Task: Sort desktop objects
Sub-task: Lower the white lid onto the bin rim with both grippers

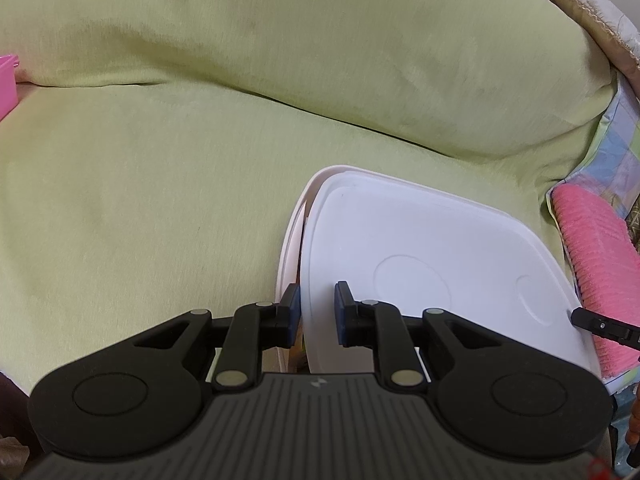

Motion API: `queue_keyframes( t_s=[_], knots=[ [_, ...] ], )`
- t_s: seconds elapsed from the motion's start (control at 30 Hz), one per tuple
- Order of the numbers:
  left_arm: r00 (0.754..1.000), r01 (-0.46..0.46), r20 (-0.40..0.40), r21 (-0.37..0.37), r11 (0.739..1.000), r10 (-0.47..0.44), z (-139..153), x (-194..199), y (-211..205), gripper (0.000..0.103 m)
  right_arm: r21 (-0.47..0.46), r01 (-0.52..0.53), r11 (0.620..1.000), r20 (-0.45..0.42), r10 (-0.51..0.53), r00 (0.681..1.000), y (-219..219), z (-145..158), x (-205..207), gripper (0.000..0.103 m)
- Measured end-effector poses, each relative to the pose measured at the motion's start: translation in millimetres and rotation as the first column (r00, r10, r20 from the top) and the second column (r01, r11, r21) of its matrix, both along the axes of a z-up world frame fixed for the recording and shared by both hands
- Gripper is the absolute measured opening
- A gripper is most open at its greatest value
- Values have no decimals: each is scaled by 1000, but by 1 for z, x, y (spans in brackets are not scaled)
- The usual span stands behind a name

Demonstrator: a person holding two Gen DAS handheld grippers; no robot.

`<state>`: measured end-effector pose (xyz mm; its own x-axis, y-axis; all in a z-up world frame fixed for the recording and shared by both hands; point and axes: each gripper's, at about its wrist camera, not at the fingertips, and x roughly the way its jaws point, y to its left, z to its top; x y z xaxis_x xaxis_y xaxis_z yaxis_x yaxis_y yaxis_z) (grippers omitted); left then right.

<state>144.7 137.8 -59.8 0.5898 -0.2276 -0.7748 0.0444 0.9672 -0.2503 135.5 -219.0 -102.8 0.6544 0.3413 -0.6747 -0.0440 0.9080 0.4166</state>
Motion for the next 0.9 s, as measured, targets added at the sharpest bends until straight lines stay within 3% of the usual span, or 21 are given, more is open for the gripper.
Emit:
queue_keyframes(
  t_s=[0.9],
  knots=[
    [1000, -9, -18, 14, 1000, 9, -12, 6, -6, 19, -18, -6, 1000, -17, 6, 1000, 8, -9, 9, 17]
  ],
)
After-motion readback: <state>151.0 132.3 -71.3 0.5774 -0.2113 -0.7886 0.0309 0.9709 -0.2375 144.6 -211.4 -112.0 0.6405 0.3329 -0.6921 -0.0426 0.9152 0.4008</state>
